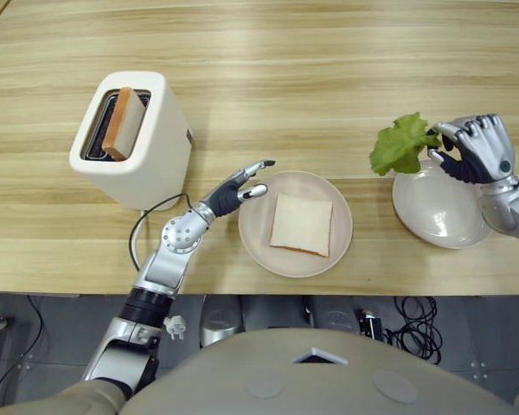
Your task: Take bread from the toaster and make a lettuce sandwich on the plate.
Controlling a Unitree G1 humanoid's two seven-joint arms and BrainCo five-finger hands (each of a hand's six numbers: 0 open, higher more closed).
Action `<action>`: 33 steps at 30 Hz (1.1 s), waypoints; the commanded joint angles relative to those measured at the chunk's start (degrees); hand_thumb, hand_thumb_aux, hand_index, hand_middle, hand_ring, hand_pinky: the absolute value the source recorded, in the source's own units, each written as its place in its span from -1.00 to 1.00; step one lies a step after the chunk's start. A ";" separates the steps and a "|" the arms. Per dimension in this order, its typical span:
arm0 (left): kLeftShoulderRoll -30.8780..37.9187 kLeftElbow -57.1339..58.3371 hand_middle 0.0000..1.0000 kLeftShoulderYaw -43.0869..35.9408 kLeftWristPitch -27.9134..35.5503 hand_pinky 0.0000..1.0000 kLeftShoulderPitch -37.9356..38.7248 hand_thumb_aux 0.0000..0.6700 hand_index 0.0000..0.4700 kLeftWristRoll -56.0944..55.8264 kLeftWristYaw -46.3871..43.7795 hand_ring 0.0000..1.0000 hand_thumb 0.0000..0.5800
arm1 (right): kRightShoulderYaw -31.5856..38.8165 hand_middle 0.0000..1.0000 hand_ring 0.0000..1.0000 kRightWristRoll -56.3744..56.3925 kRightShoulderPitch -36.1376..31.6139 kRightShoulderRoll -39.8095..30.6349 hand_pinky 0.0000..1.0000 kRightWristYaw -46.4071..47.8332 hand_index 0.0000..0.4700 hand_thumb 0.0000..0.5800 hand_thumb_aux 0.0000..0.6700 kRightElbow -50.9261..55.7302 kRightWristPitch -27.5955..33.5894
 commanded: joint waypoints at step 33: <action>0.16 4.40 -1.00 2.81 -1.50 -1.00 -1.31 -1.00 -1.00 -1.72 2.93 -1.00 -1.00 | 6.21 1.00 1.00 0.30 -3.06 17.21 1.00 42.25 0.96 1.00 1.00 -3.54 -9.90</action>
